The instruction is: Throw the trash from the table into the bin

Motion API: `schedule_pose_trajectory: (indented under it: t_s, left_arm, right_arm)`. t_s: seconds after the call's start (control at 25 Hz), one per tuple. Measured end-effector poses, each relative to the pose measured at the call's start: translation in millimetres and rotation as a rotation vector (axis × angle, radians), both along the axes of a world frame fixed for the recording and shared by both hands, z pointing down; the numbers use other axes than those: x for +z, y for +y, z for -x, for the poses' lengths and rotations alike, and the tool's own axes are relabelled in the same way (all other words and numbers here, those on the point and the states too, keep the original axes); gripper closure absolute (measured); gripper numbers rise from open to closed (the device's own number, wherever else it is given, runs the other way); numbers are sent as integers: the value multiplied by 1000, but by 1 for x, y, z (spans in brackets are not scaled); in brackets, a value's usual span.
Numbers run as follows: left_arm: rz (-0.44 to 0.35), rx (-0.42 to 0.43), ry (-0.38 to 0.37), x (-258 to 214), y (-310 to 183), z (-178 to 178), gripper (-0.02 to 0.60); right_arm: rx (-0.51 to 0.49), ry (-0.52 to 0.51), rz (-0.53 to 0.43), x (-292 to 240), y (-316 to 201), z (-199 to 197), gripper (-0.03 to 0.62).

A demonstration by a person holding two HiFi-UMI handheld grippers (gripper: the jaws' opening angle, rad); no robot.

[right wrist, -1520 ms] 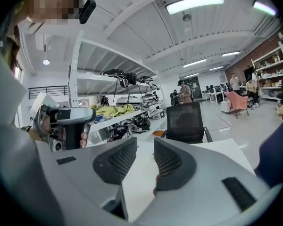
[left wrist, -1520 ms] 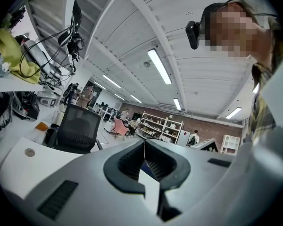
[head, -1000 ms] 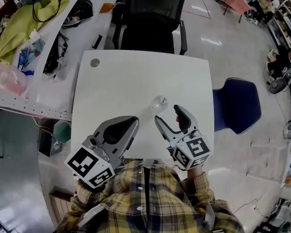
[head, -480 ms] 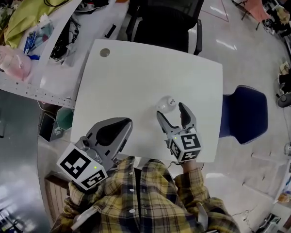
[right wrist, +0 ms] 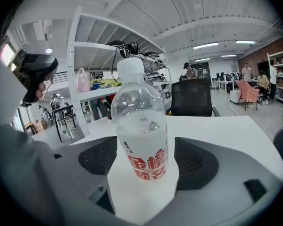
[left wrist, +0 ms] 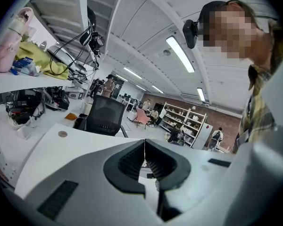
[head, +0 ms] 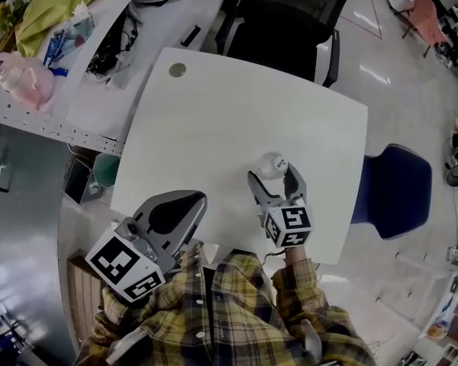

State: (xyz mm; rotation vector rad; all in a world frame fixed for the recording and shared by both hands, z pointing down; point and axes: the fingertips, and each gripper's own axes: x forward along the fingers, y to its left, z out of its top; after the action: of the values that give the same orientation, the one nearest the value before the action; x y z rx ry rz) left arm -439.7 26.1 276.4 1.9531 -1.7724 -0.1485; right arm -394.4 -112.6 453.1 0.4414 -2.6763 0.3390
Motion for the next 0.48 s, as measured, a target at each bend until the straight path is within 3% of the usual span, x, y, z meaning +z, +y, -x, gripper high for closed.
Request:
schedule_pose_trajectory:
  t_s: [0.48]
  left_arm:
    - [33, -41, 15, 11, 8, 0, 571]
  right_arm:
    - [-29, 19, -29, 14, -6, 12, 242]
